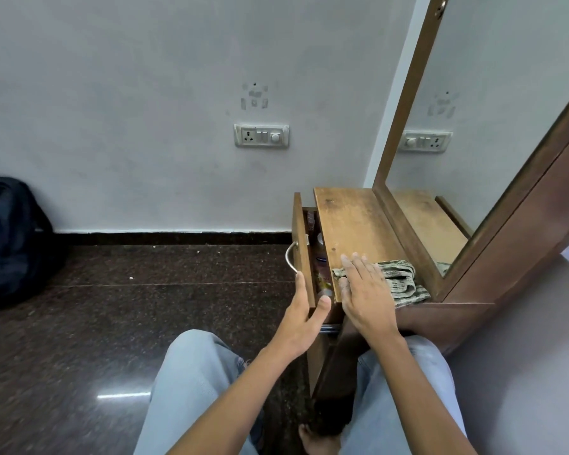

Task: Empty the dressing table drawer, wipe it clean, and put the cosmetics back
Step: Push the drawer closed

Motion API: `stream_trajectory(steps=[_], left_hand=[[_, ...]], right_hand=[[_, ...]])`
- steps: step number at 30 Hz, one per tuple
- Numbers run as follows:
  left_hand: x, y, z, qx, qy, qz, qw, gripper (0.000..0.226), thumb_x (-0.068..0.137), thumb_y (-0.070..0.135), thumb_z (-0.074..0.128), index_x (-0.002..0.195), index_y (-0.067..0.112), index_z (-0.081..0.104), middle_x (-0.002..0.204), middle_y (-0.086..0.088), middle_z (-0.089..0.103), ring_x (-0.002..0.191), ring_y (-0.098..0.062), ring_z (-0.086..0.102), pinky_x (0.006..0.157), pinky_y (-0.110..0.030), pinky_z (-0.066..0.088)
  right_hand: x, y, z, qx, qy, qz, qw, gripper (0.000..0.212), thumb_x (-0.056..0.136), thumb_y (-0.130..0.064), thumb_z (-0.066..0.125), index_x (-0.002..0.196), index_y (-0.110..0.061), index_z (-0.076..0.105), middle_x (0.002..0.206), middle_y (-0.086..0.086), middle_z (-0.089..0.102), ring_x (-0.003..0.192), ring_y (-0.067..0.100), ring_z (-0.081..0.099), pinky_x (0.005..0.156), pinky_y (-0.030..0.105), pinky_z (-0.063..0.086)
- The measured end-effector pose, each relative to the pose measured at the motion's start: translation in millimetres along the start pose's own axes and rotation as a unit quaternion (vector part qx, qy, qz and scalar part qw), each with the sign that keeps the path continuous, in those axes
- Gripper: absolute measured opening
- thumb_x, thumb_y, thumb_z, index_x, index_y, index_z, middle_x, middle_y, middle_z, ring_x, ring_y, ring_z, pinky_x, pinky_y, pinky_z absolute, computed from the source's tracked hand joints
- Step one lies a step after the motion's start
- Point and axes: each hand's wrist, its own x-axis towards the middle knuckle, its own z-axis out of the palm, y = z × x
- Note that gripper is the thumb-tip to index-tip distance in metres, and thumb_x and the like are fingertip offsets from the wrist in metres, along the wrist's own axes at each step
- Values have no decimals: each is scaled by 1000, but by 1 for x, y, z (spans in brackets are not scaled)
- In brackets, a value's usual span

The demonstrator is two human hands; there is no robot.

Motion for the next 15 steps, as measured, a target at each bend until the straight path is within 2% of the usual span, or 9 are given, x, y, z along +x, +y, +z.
stream_trajectory(steps=[4, 6, 10, 15], left_hand=[[3, -2, 11, 4, -25, -7, 1000, 100, 83, 79, 30, 151, 23, -18, 161, 4, -9, 148, -13, 1, 118, -31, 8], [4, 0, 16, 3, -42, -6, 999, 98, 83, 78, 29, 151, 23, -16, 161, 3, -5, 148, -14, 4, 120, -34, 9], [10, -2, 24, 13, -77, 1, 997, 112, 71, 92, 25, 150, 26, -17, 162, 2, 3, 148, -15, 11, 121, -41, 15], [14, 3, 34, -3, -83, 8, 997, 121, 67, 94, 27, 150, 21, -20, 162, 1, 4, 147, -16, 15, 120, -37, 18]], right_hand=[[3, 2, -2, 11, -10, -1, 1000, 56, 94, -34, 26, 137, -9, 52, 135, 14, 56, 130, 28, 50, 110, 42, 34], [5, 3, -3, 22, -19, 2, 1000, 58, 93, -35, 25, 139, -8, 48, 137, 14, 54, 131, 28, 48, 110, 42, 34], [5, 10, -4, 38, -35, -6, 999, 60, 95, -36, 22, 143, -7, 41, 143, 12, 48, 137, 25, 41, 115, 39, 28], [3, 13, -8, 62, -45, -17, 997, 59, 96, -36, 20, 144, -7, 38, 146, 11, 45, 140, 22, 36, 118, 38, 24]])
